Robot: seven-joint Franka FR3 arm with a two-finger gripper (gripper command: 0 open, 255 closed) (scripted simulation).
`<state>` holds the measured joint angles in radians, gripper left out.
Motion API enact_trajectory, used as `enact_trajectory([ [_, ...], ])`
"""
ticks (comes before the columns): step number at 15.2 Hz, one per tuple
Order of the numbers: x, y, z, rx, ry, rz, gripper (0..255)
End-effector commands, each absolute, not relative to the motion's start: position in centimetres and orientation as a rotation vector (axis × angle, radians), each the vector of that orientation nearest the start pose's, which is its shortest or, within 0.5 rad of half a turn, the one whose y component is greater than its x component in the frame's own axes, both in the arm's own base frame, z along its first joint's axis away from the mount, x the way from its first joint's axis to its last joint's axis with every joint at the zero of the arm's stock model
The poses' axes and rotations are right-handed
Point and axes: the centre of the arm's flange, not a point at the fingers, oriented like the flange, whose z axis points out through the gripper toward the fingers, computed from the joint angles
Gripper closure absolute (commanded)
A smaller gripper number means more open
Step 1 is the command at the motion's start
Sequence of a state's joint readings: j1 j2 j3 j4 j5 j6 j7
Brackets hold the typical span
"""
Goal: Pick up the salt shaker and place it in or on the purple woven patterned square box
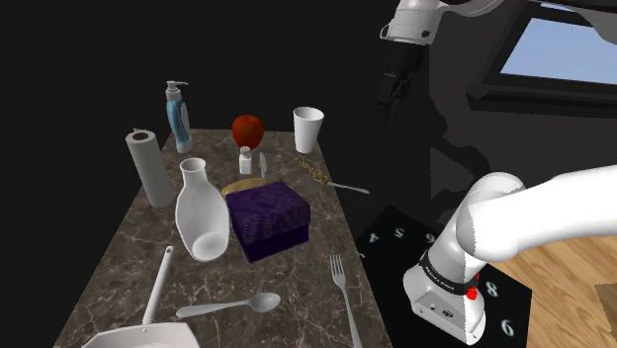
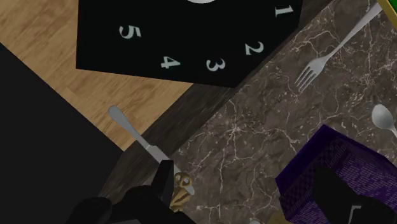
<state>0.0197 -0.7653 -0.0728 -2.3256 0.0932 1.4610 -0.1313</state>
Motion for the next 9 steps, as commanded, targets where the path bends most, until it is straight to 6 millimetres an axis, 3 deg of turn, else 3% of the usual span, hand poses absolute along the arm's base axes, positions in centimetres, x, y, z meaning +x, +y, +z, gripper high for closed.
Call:
enact_trajectory([
  [1,30.1,-1.2,59.0,-2.983,-0.159,0.132,0],
  [9,38.4,3.1,54.4,-3.021,-0.161,0.101,0],
])
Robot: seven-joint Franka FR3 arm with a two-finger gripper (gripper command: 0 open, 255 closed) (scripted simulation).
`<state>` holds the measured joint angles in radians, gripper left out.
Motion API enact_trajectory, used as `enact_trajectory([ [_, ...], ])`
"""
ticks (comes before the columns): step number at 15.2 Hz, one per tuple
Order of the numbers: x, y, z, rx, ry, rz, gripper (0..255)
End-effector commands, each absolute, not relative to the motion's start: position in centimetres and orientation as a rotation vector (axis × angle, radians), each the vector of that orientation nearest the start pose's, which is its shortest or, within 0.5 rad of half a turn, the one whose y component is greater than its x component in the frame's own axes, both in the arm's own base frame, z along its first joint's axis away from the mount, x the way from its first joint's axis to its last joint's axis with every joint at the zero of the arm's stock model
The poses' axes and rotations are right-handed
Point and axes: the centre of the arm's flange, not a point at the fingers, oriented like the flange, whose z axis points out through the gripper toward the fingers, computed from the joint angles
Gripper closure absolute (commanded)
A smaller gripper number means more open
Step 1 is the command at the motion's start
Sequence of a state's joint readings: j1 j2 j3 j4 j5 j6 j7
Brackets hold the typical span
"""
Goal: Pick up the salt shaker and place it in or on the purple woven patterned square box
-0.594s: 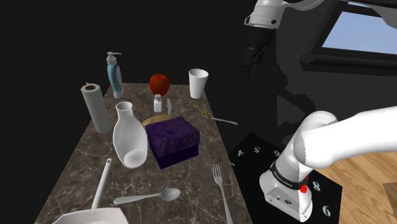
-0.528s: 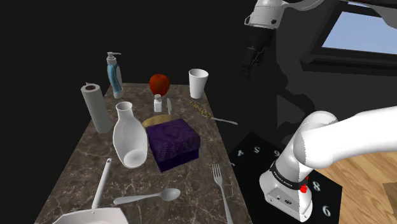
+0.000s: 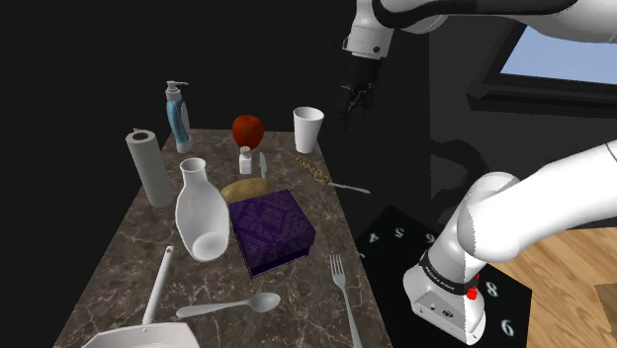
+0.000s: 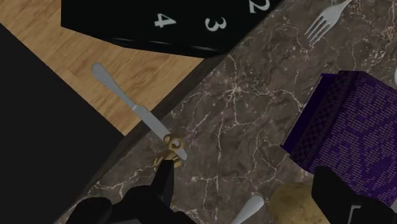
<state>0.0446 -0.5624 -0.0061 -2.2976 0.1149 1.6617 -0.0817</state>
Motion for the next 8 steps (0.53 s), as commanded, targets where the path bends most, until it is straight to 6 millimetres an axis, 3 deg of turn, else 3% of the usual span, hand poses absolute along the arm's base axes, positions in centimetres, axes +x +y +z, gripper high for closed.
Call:
enact_trajectory([
  [1,39.5,3.6,53.9,-3.026,-0.161,0.097,0],
  [8,46.9,7.2,49.9,-3.059,-0.163,0.068,0],
])
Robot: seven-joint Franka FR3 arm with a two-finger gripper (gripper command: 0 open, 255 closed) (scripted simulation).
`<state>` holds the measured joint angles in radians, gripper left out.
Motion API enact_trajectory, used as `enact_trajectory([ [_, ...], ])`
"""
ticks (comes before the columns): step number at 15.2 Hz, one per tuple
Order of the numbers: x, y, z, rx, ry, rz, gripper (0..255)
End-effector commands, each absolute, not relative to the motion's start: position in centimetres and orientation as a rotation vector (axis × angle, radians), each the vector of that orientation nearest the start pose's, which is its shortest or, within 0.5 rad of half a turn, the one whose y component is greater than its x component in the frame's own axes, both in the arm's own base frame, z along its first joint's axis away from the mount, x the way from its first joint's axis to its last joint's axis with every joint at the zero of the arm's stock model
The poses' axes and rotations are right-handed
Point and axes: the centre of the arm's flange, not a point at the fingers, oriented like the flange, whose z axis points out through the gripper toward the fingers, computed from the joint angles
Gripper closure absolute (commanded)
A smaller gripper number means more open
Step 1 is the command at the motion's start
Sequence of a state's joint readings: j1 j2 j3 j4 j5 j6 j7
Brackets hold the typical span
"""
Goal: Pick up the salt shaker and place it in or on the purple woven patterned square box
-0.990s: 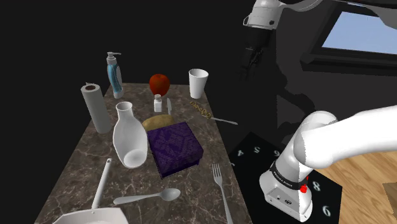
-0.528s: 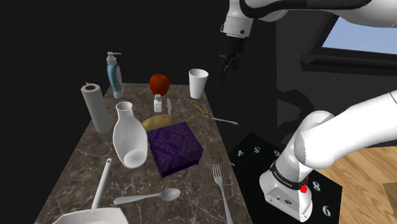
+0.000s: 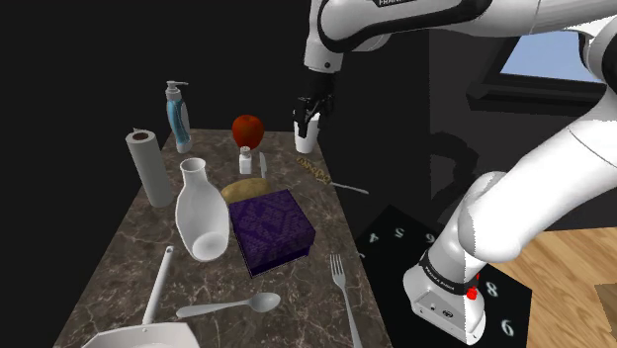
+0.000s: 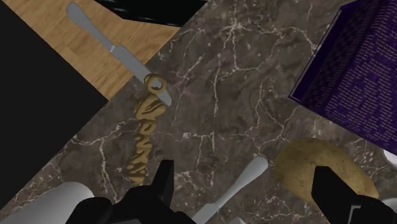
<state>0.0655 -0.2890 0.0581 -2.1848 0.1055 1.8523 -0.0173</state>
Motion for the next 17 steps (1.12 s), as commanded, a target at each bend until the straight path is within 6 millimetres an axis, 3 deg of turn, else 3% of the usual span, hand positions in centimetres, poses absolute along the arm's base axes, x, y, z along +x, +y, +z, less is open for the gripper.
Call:
enact_trajectory([
  [1,47.9,7.8,49.4,-3.064,-0.163,0.064,0],
  [16,64.1,15.1,41.1,-3.133,-0.167,0.001,0],
  [17,64.5,15.2,40.9,-3.135,-0.167,0.000,0],
])
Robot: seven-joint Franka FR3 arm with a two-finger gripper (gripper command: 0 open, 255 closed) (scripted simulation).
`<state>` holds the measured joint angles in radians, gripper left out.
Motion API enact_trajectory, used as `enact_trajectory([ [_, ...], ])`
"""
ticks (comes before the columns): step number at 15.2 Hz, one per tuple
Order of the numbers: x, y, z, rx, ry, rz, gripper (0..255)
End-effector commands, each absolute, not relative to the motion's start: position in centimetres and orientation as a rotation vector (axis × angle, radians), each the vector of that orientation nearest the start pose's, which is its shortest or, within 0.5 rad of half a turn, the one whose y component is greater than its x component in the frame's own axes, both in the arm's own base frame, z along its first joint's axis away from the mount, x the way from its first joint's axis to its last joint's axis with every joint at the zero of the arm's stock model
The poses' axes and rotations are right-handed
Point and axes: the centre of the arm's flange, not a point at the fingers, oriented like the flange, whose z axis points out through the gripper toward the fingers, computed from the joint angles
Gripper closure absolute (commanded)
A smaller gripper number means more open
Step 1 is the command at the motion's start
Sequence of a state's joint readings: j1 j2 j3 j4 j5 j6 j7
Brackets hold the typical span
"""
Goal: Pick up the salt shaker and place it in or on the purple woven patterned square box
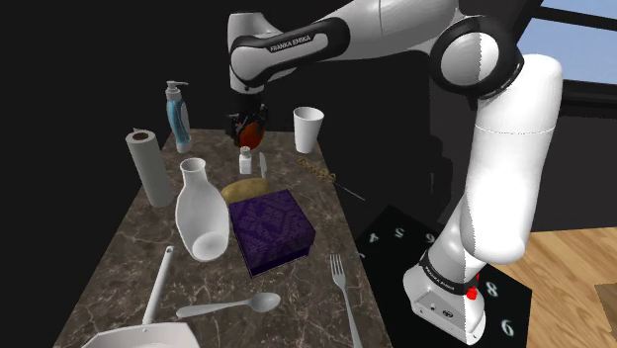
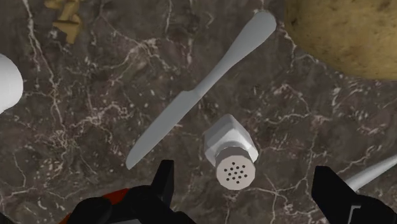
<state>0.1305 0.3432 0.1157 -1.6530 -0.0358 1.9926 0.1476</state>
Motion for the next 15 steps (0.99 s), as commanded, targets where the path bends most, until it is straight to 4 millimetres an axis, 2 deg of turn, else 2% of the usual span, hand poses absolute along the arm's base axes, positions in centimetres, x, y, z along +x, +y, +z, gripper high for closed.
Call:
enact_trajectory([
  [1,64.5,15.2,40.4,-3.135,-0.167,0.000,0],
  [7,64.5,15.2,36.9,-3.135,-0.167,0.000,0],
  [15,64.5,15.2,36.9,-3.135,-0.167,0.000,0],
])
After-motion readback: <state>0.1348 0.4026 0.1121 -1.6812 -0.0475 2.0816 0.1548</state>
